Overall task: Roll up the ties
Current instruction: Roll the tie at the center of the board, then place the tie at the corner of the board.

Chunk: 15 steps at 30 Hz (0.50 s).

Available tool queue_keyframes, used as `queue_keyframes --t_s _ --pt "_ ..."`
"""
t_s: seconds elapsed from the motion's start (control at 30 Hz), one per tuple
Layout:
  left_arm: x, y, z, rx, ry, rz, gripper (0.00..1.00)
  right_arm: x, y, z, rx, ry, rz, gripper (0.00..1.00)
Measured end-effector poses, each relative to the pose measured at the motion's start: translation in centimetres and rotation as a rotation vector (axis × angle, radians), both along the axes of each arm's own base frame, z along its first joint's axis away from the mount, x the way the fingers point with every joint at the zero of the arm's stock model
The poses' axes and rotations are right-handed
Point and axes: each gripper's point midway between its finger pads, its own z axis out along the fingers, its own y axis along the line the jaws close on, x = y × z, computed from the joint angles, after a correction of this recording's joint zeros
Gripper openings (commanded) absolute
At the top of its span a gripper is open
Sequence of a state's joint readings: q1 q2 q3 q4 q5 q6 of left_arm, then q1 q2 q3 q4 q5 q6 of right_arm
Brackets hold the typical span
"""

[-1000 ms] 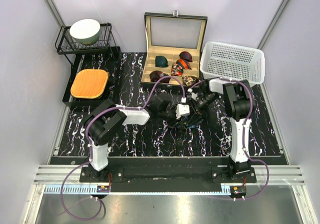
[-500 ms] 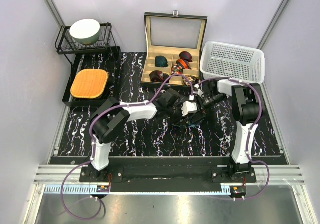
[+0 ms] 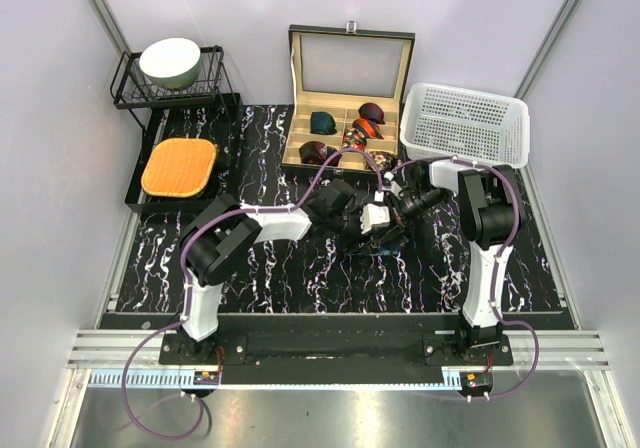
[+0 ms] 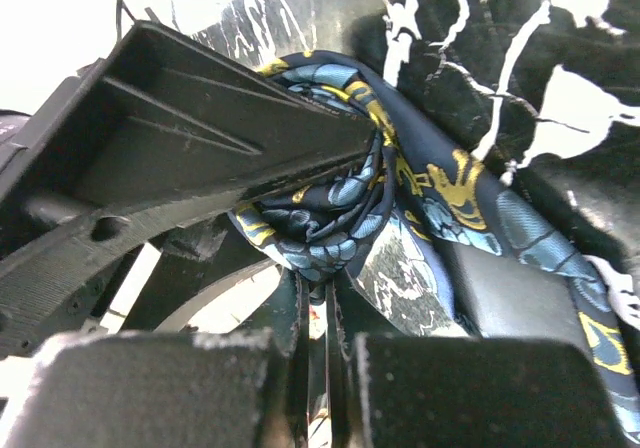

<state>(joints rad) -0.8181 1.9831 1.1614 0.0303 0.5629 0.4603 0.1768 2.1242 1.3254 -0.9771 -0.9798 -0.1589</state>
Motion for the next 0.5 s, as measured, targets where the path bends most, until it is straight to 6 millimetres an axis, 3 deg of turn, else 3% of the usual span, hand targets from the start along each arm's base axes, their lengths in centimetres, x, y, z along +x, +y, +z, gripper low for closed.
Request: queue_keyframes --t_s 0.2,0.5 --pt "0.0 -0.3 0.3 -0.073 -0.002 -0.033 0.63 -0.1 -0.2 -0.4 -0.027 0.07 0.002 0.0" --pt "-0.3 -1.0 0.1 -0.117 0.007 -0.09 0.61 -0.2 -1.0 -0.9 -0.118 0.135 0.012 0.0"
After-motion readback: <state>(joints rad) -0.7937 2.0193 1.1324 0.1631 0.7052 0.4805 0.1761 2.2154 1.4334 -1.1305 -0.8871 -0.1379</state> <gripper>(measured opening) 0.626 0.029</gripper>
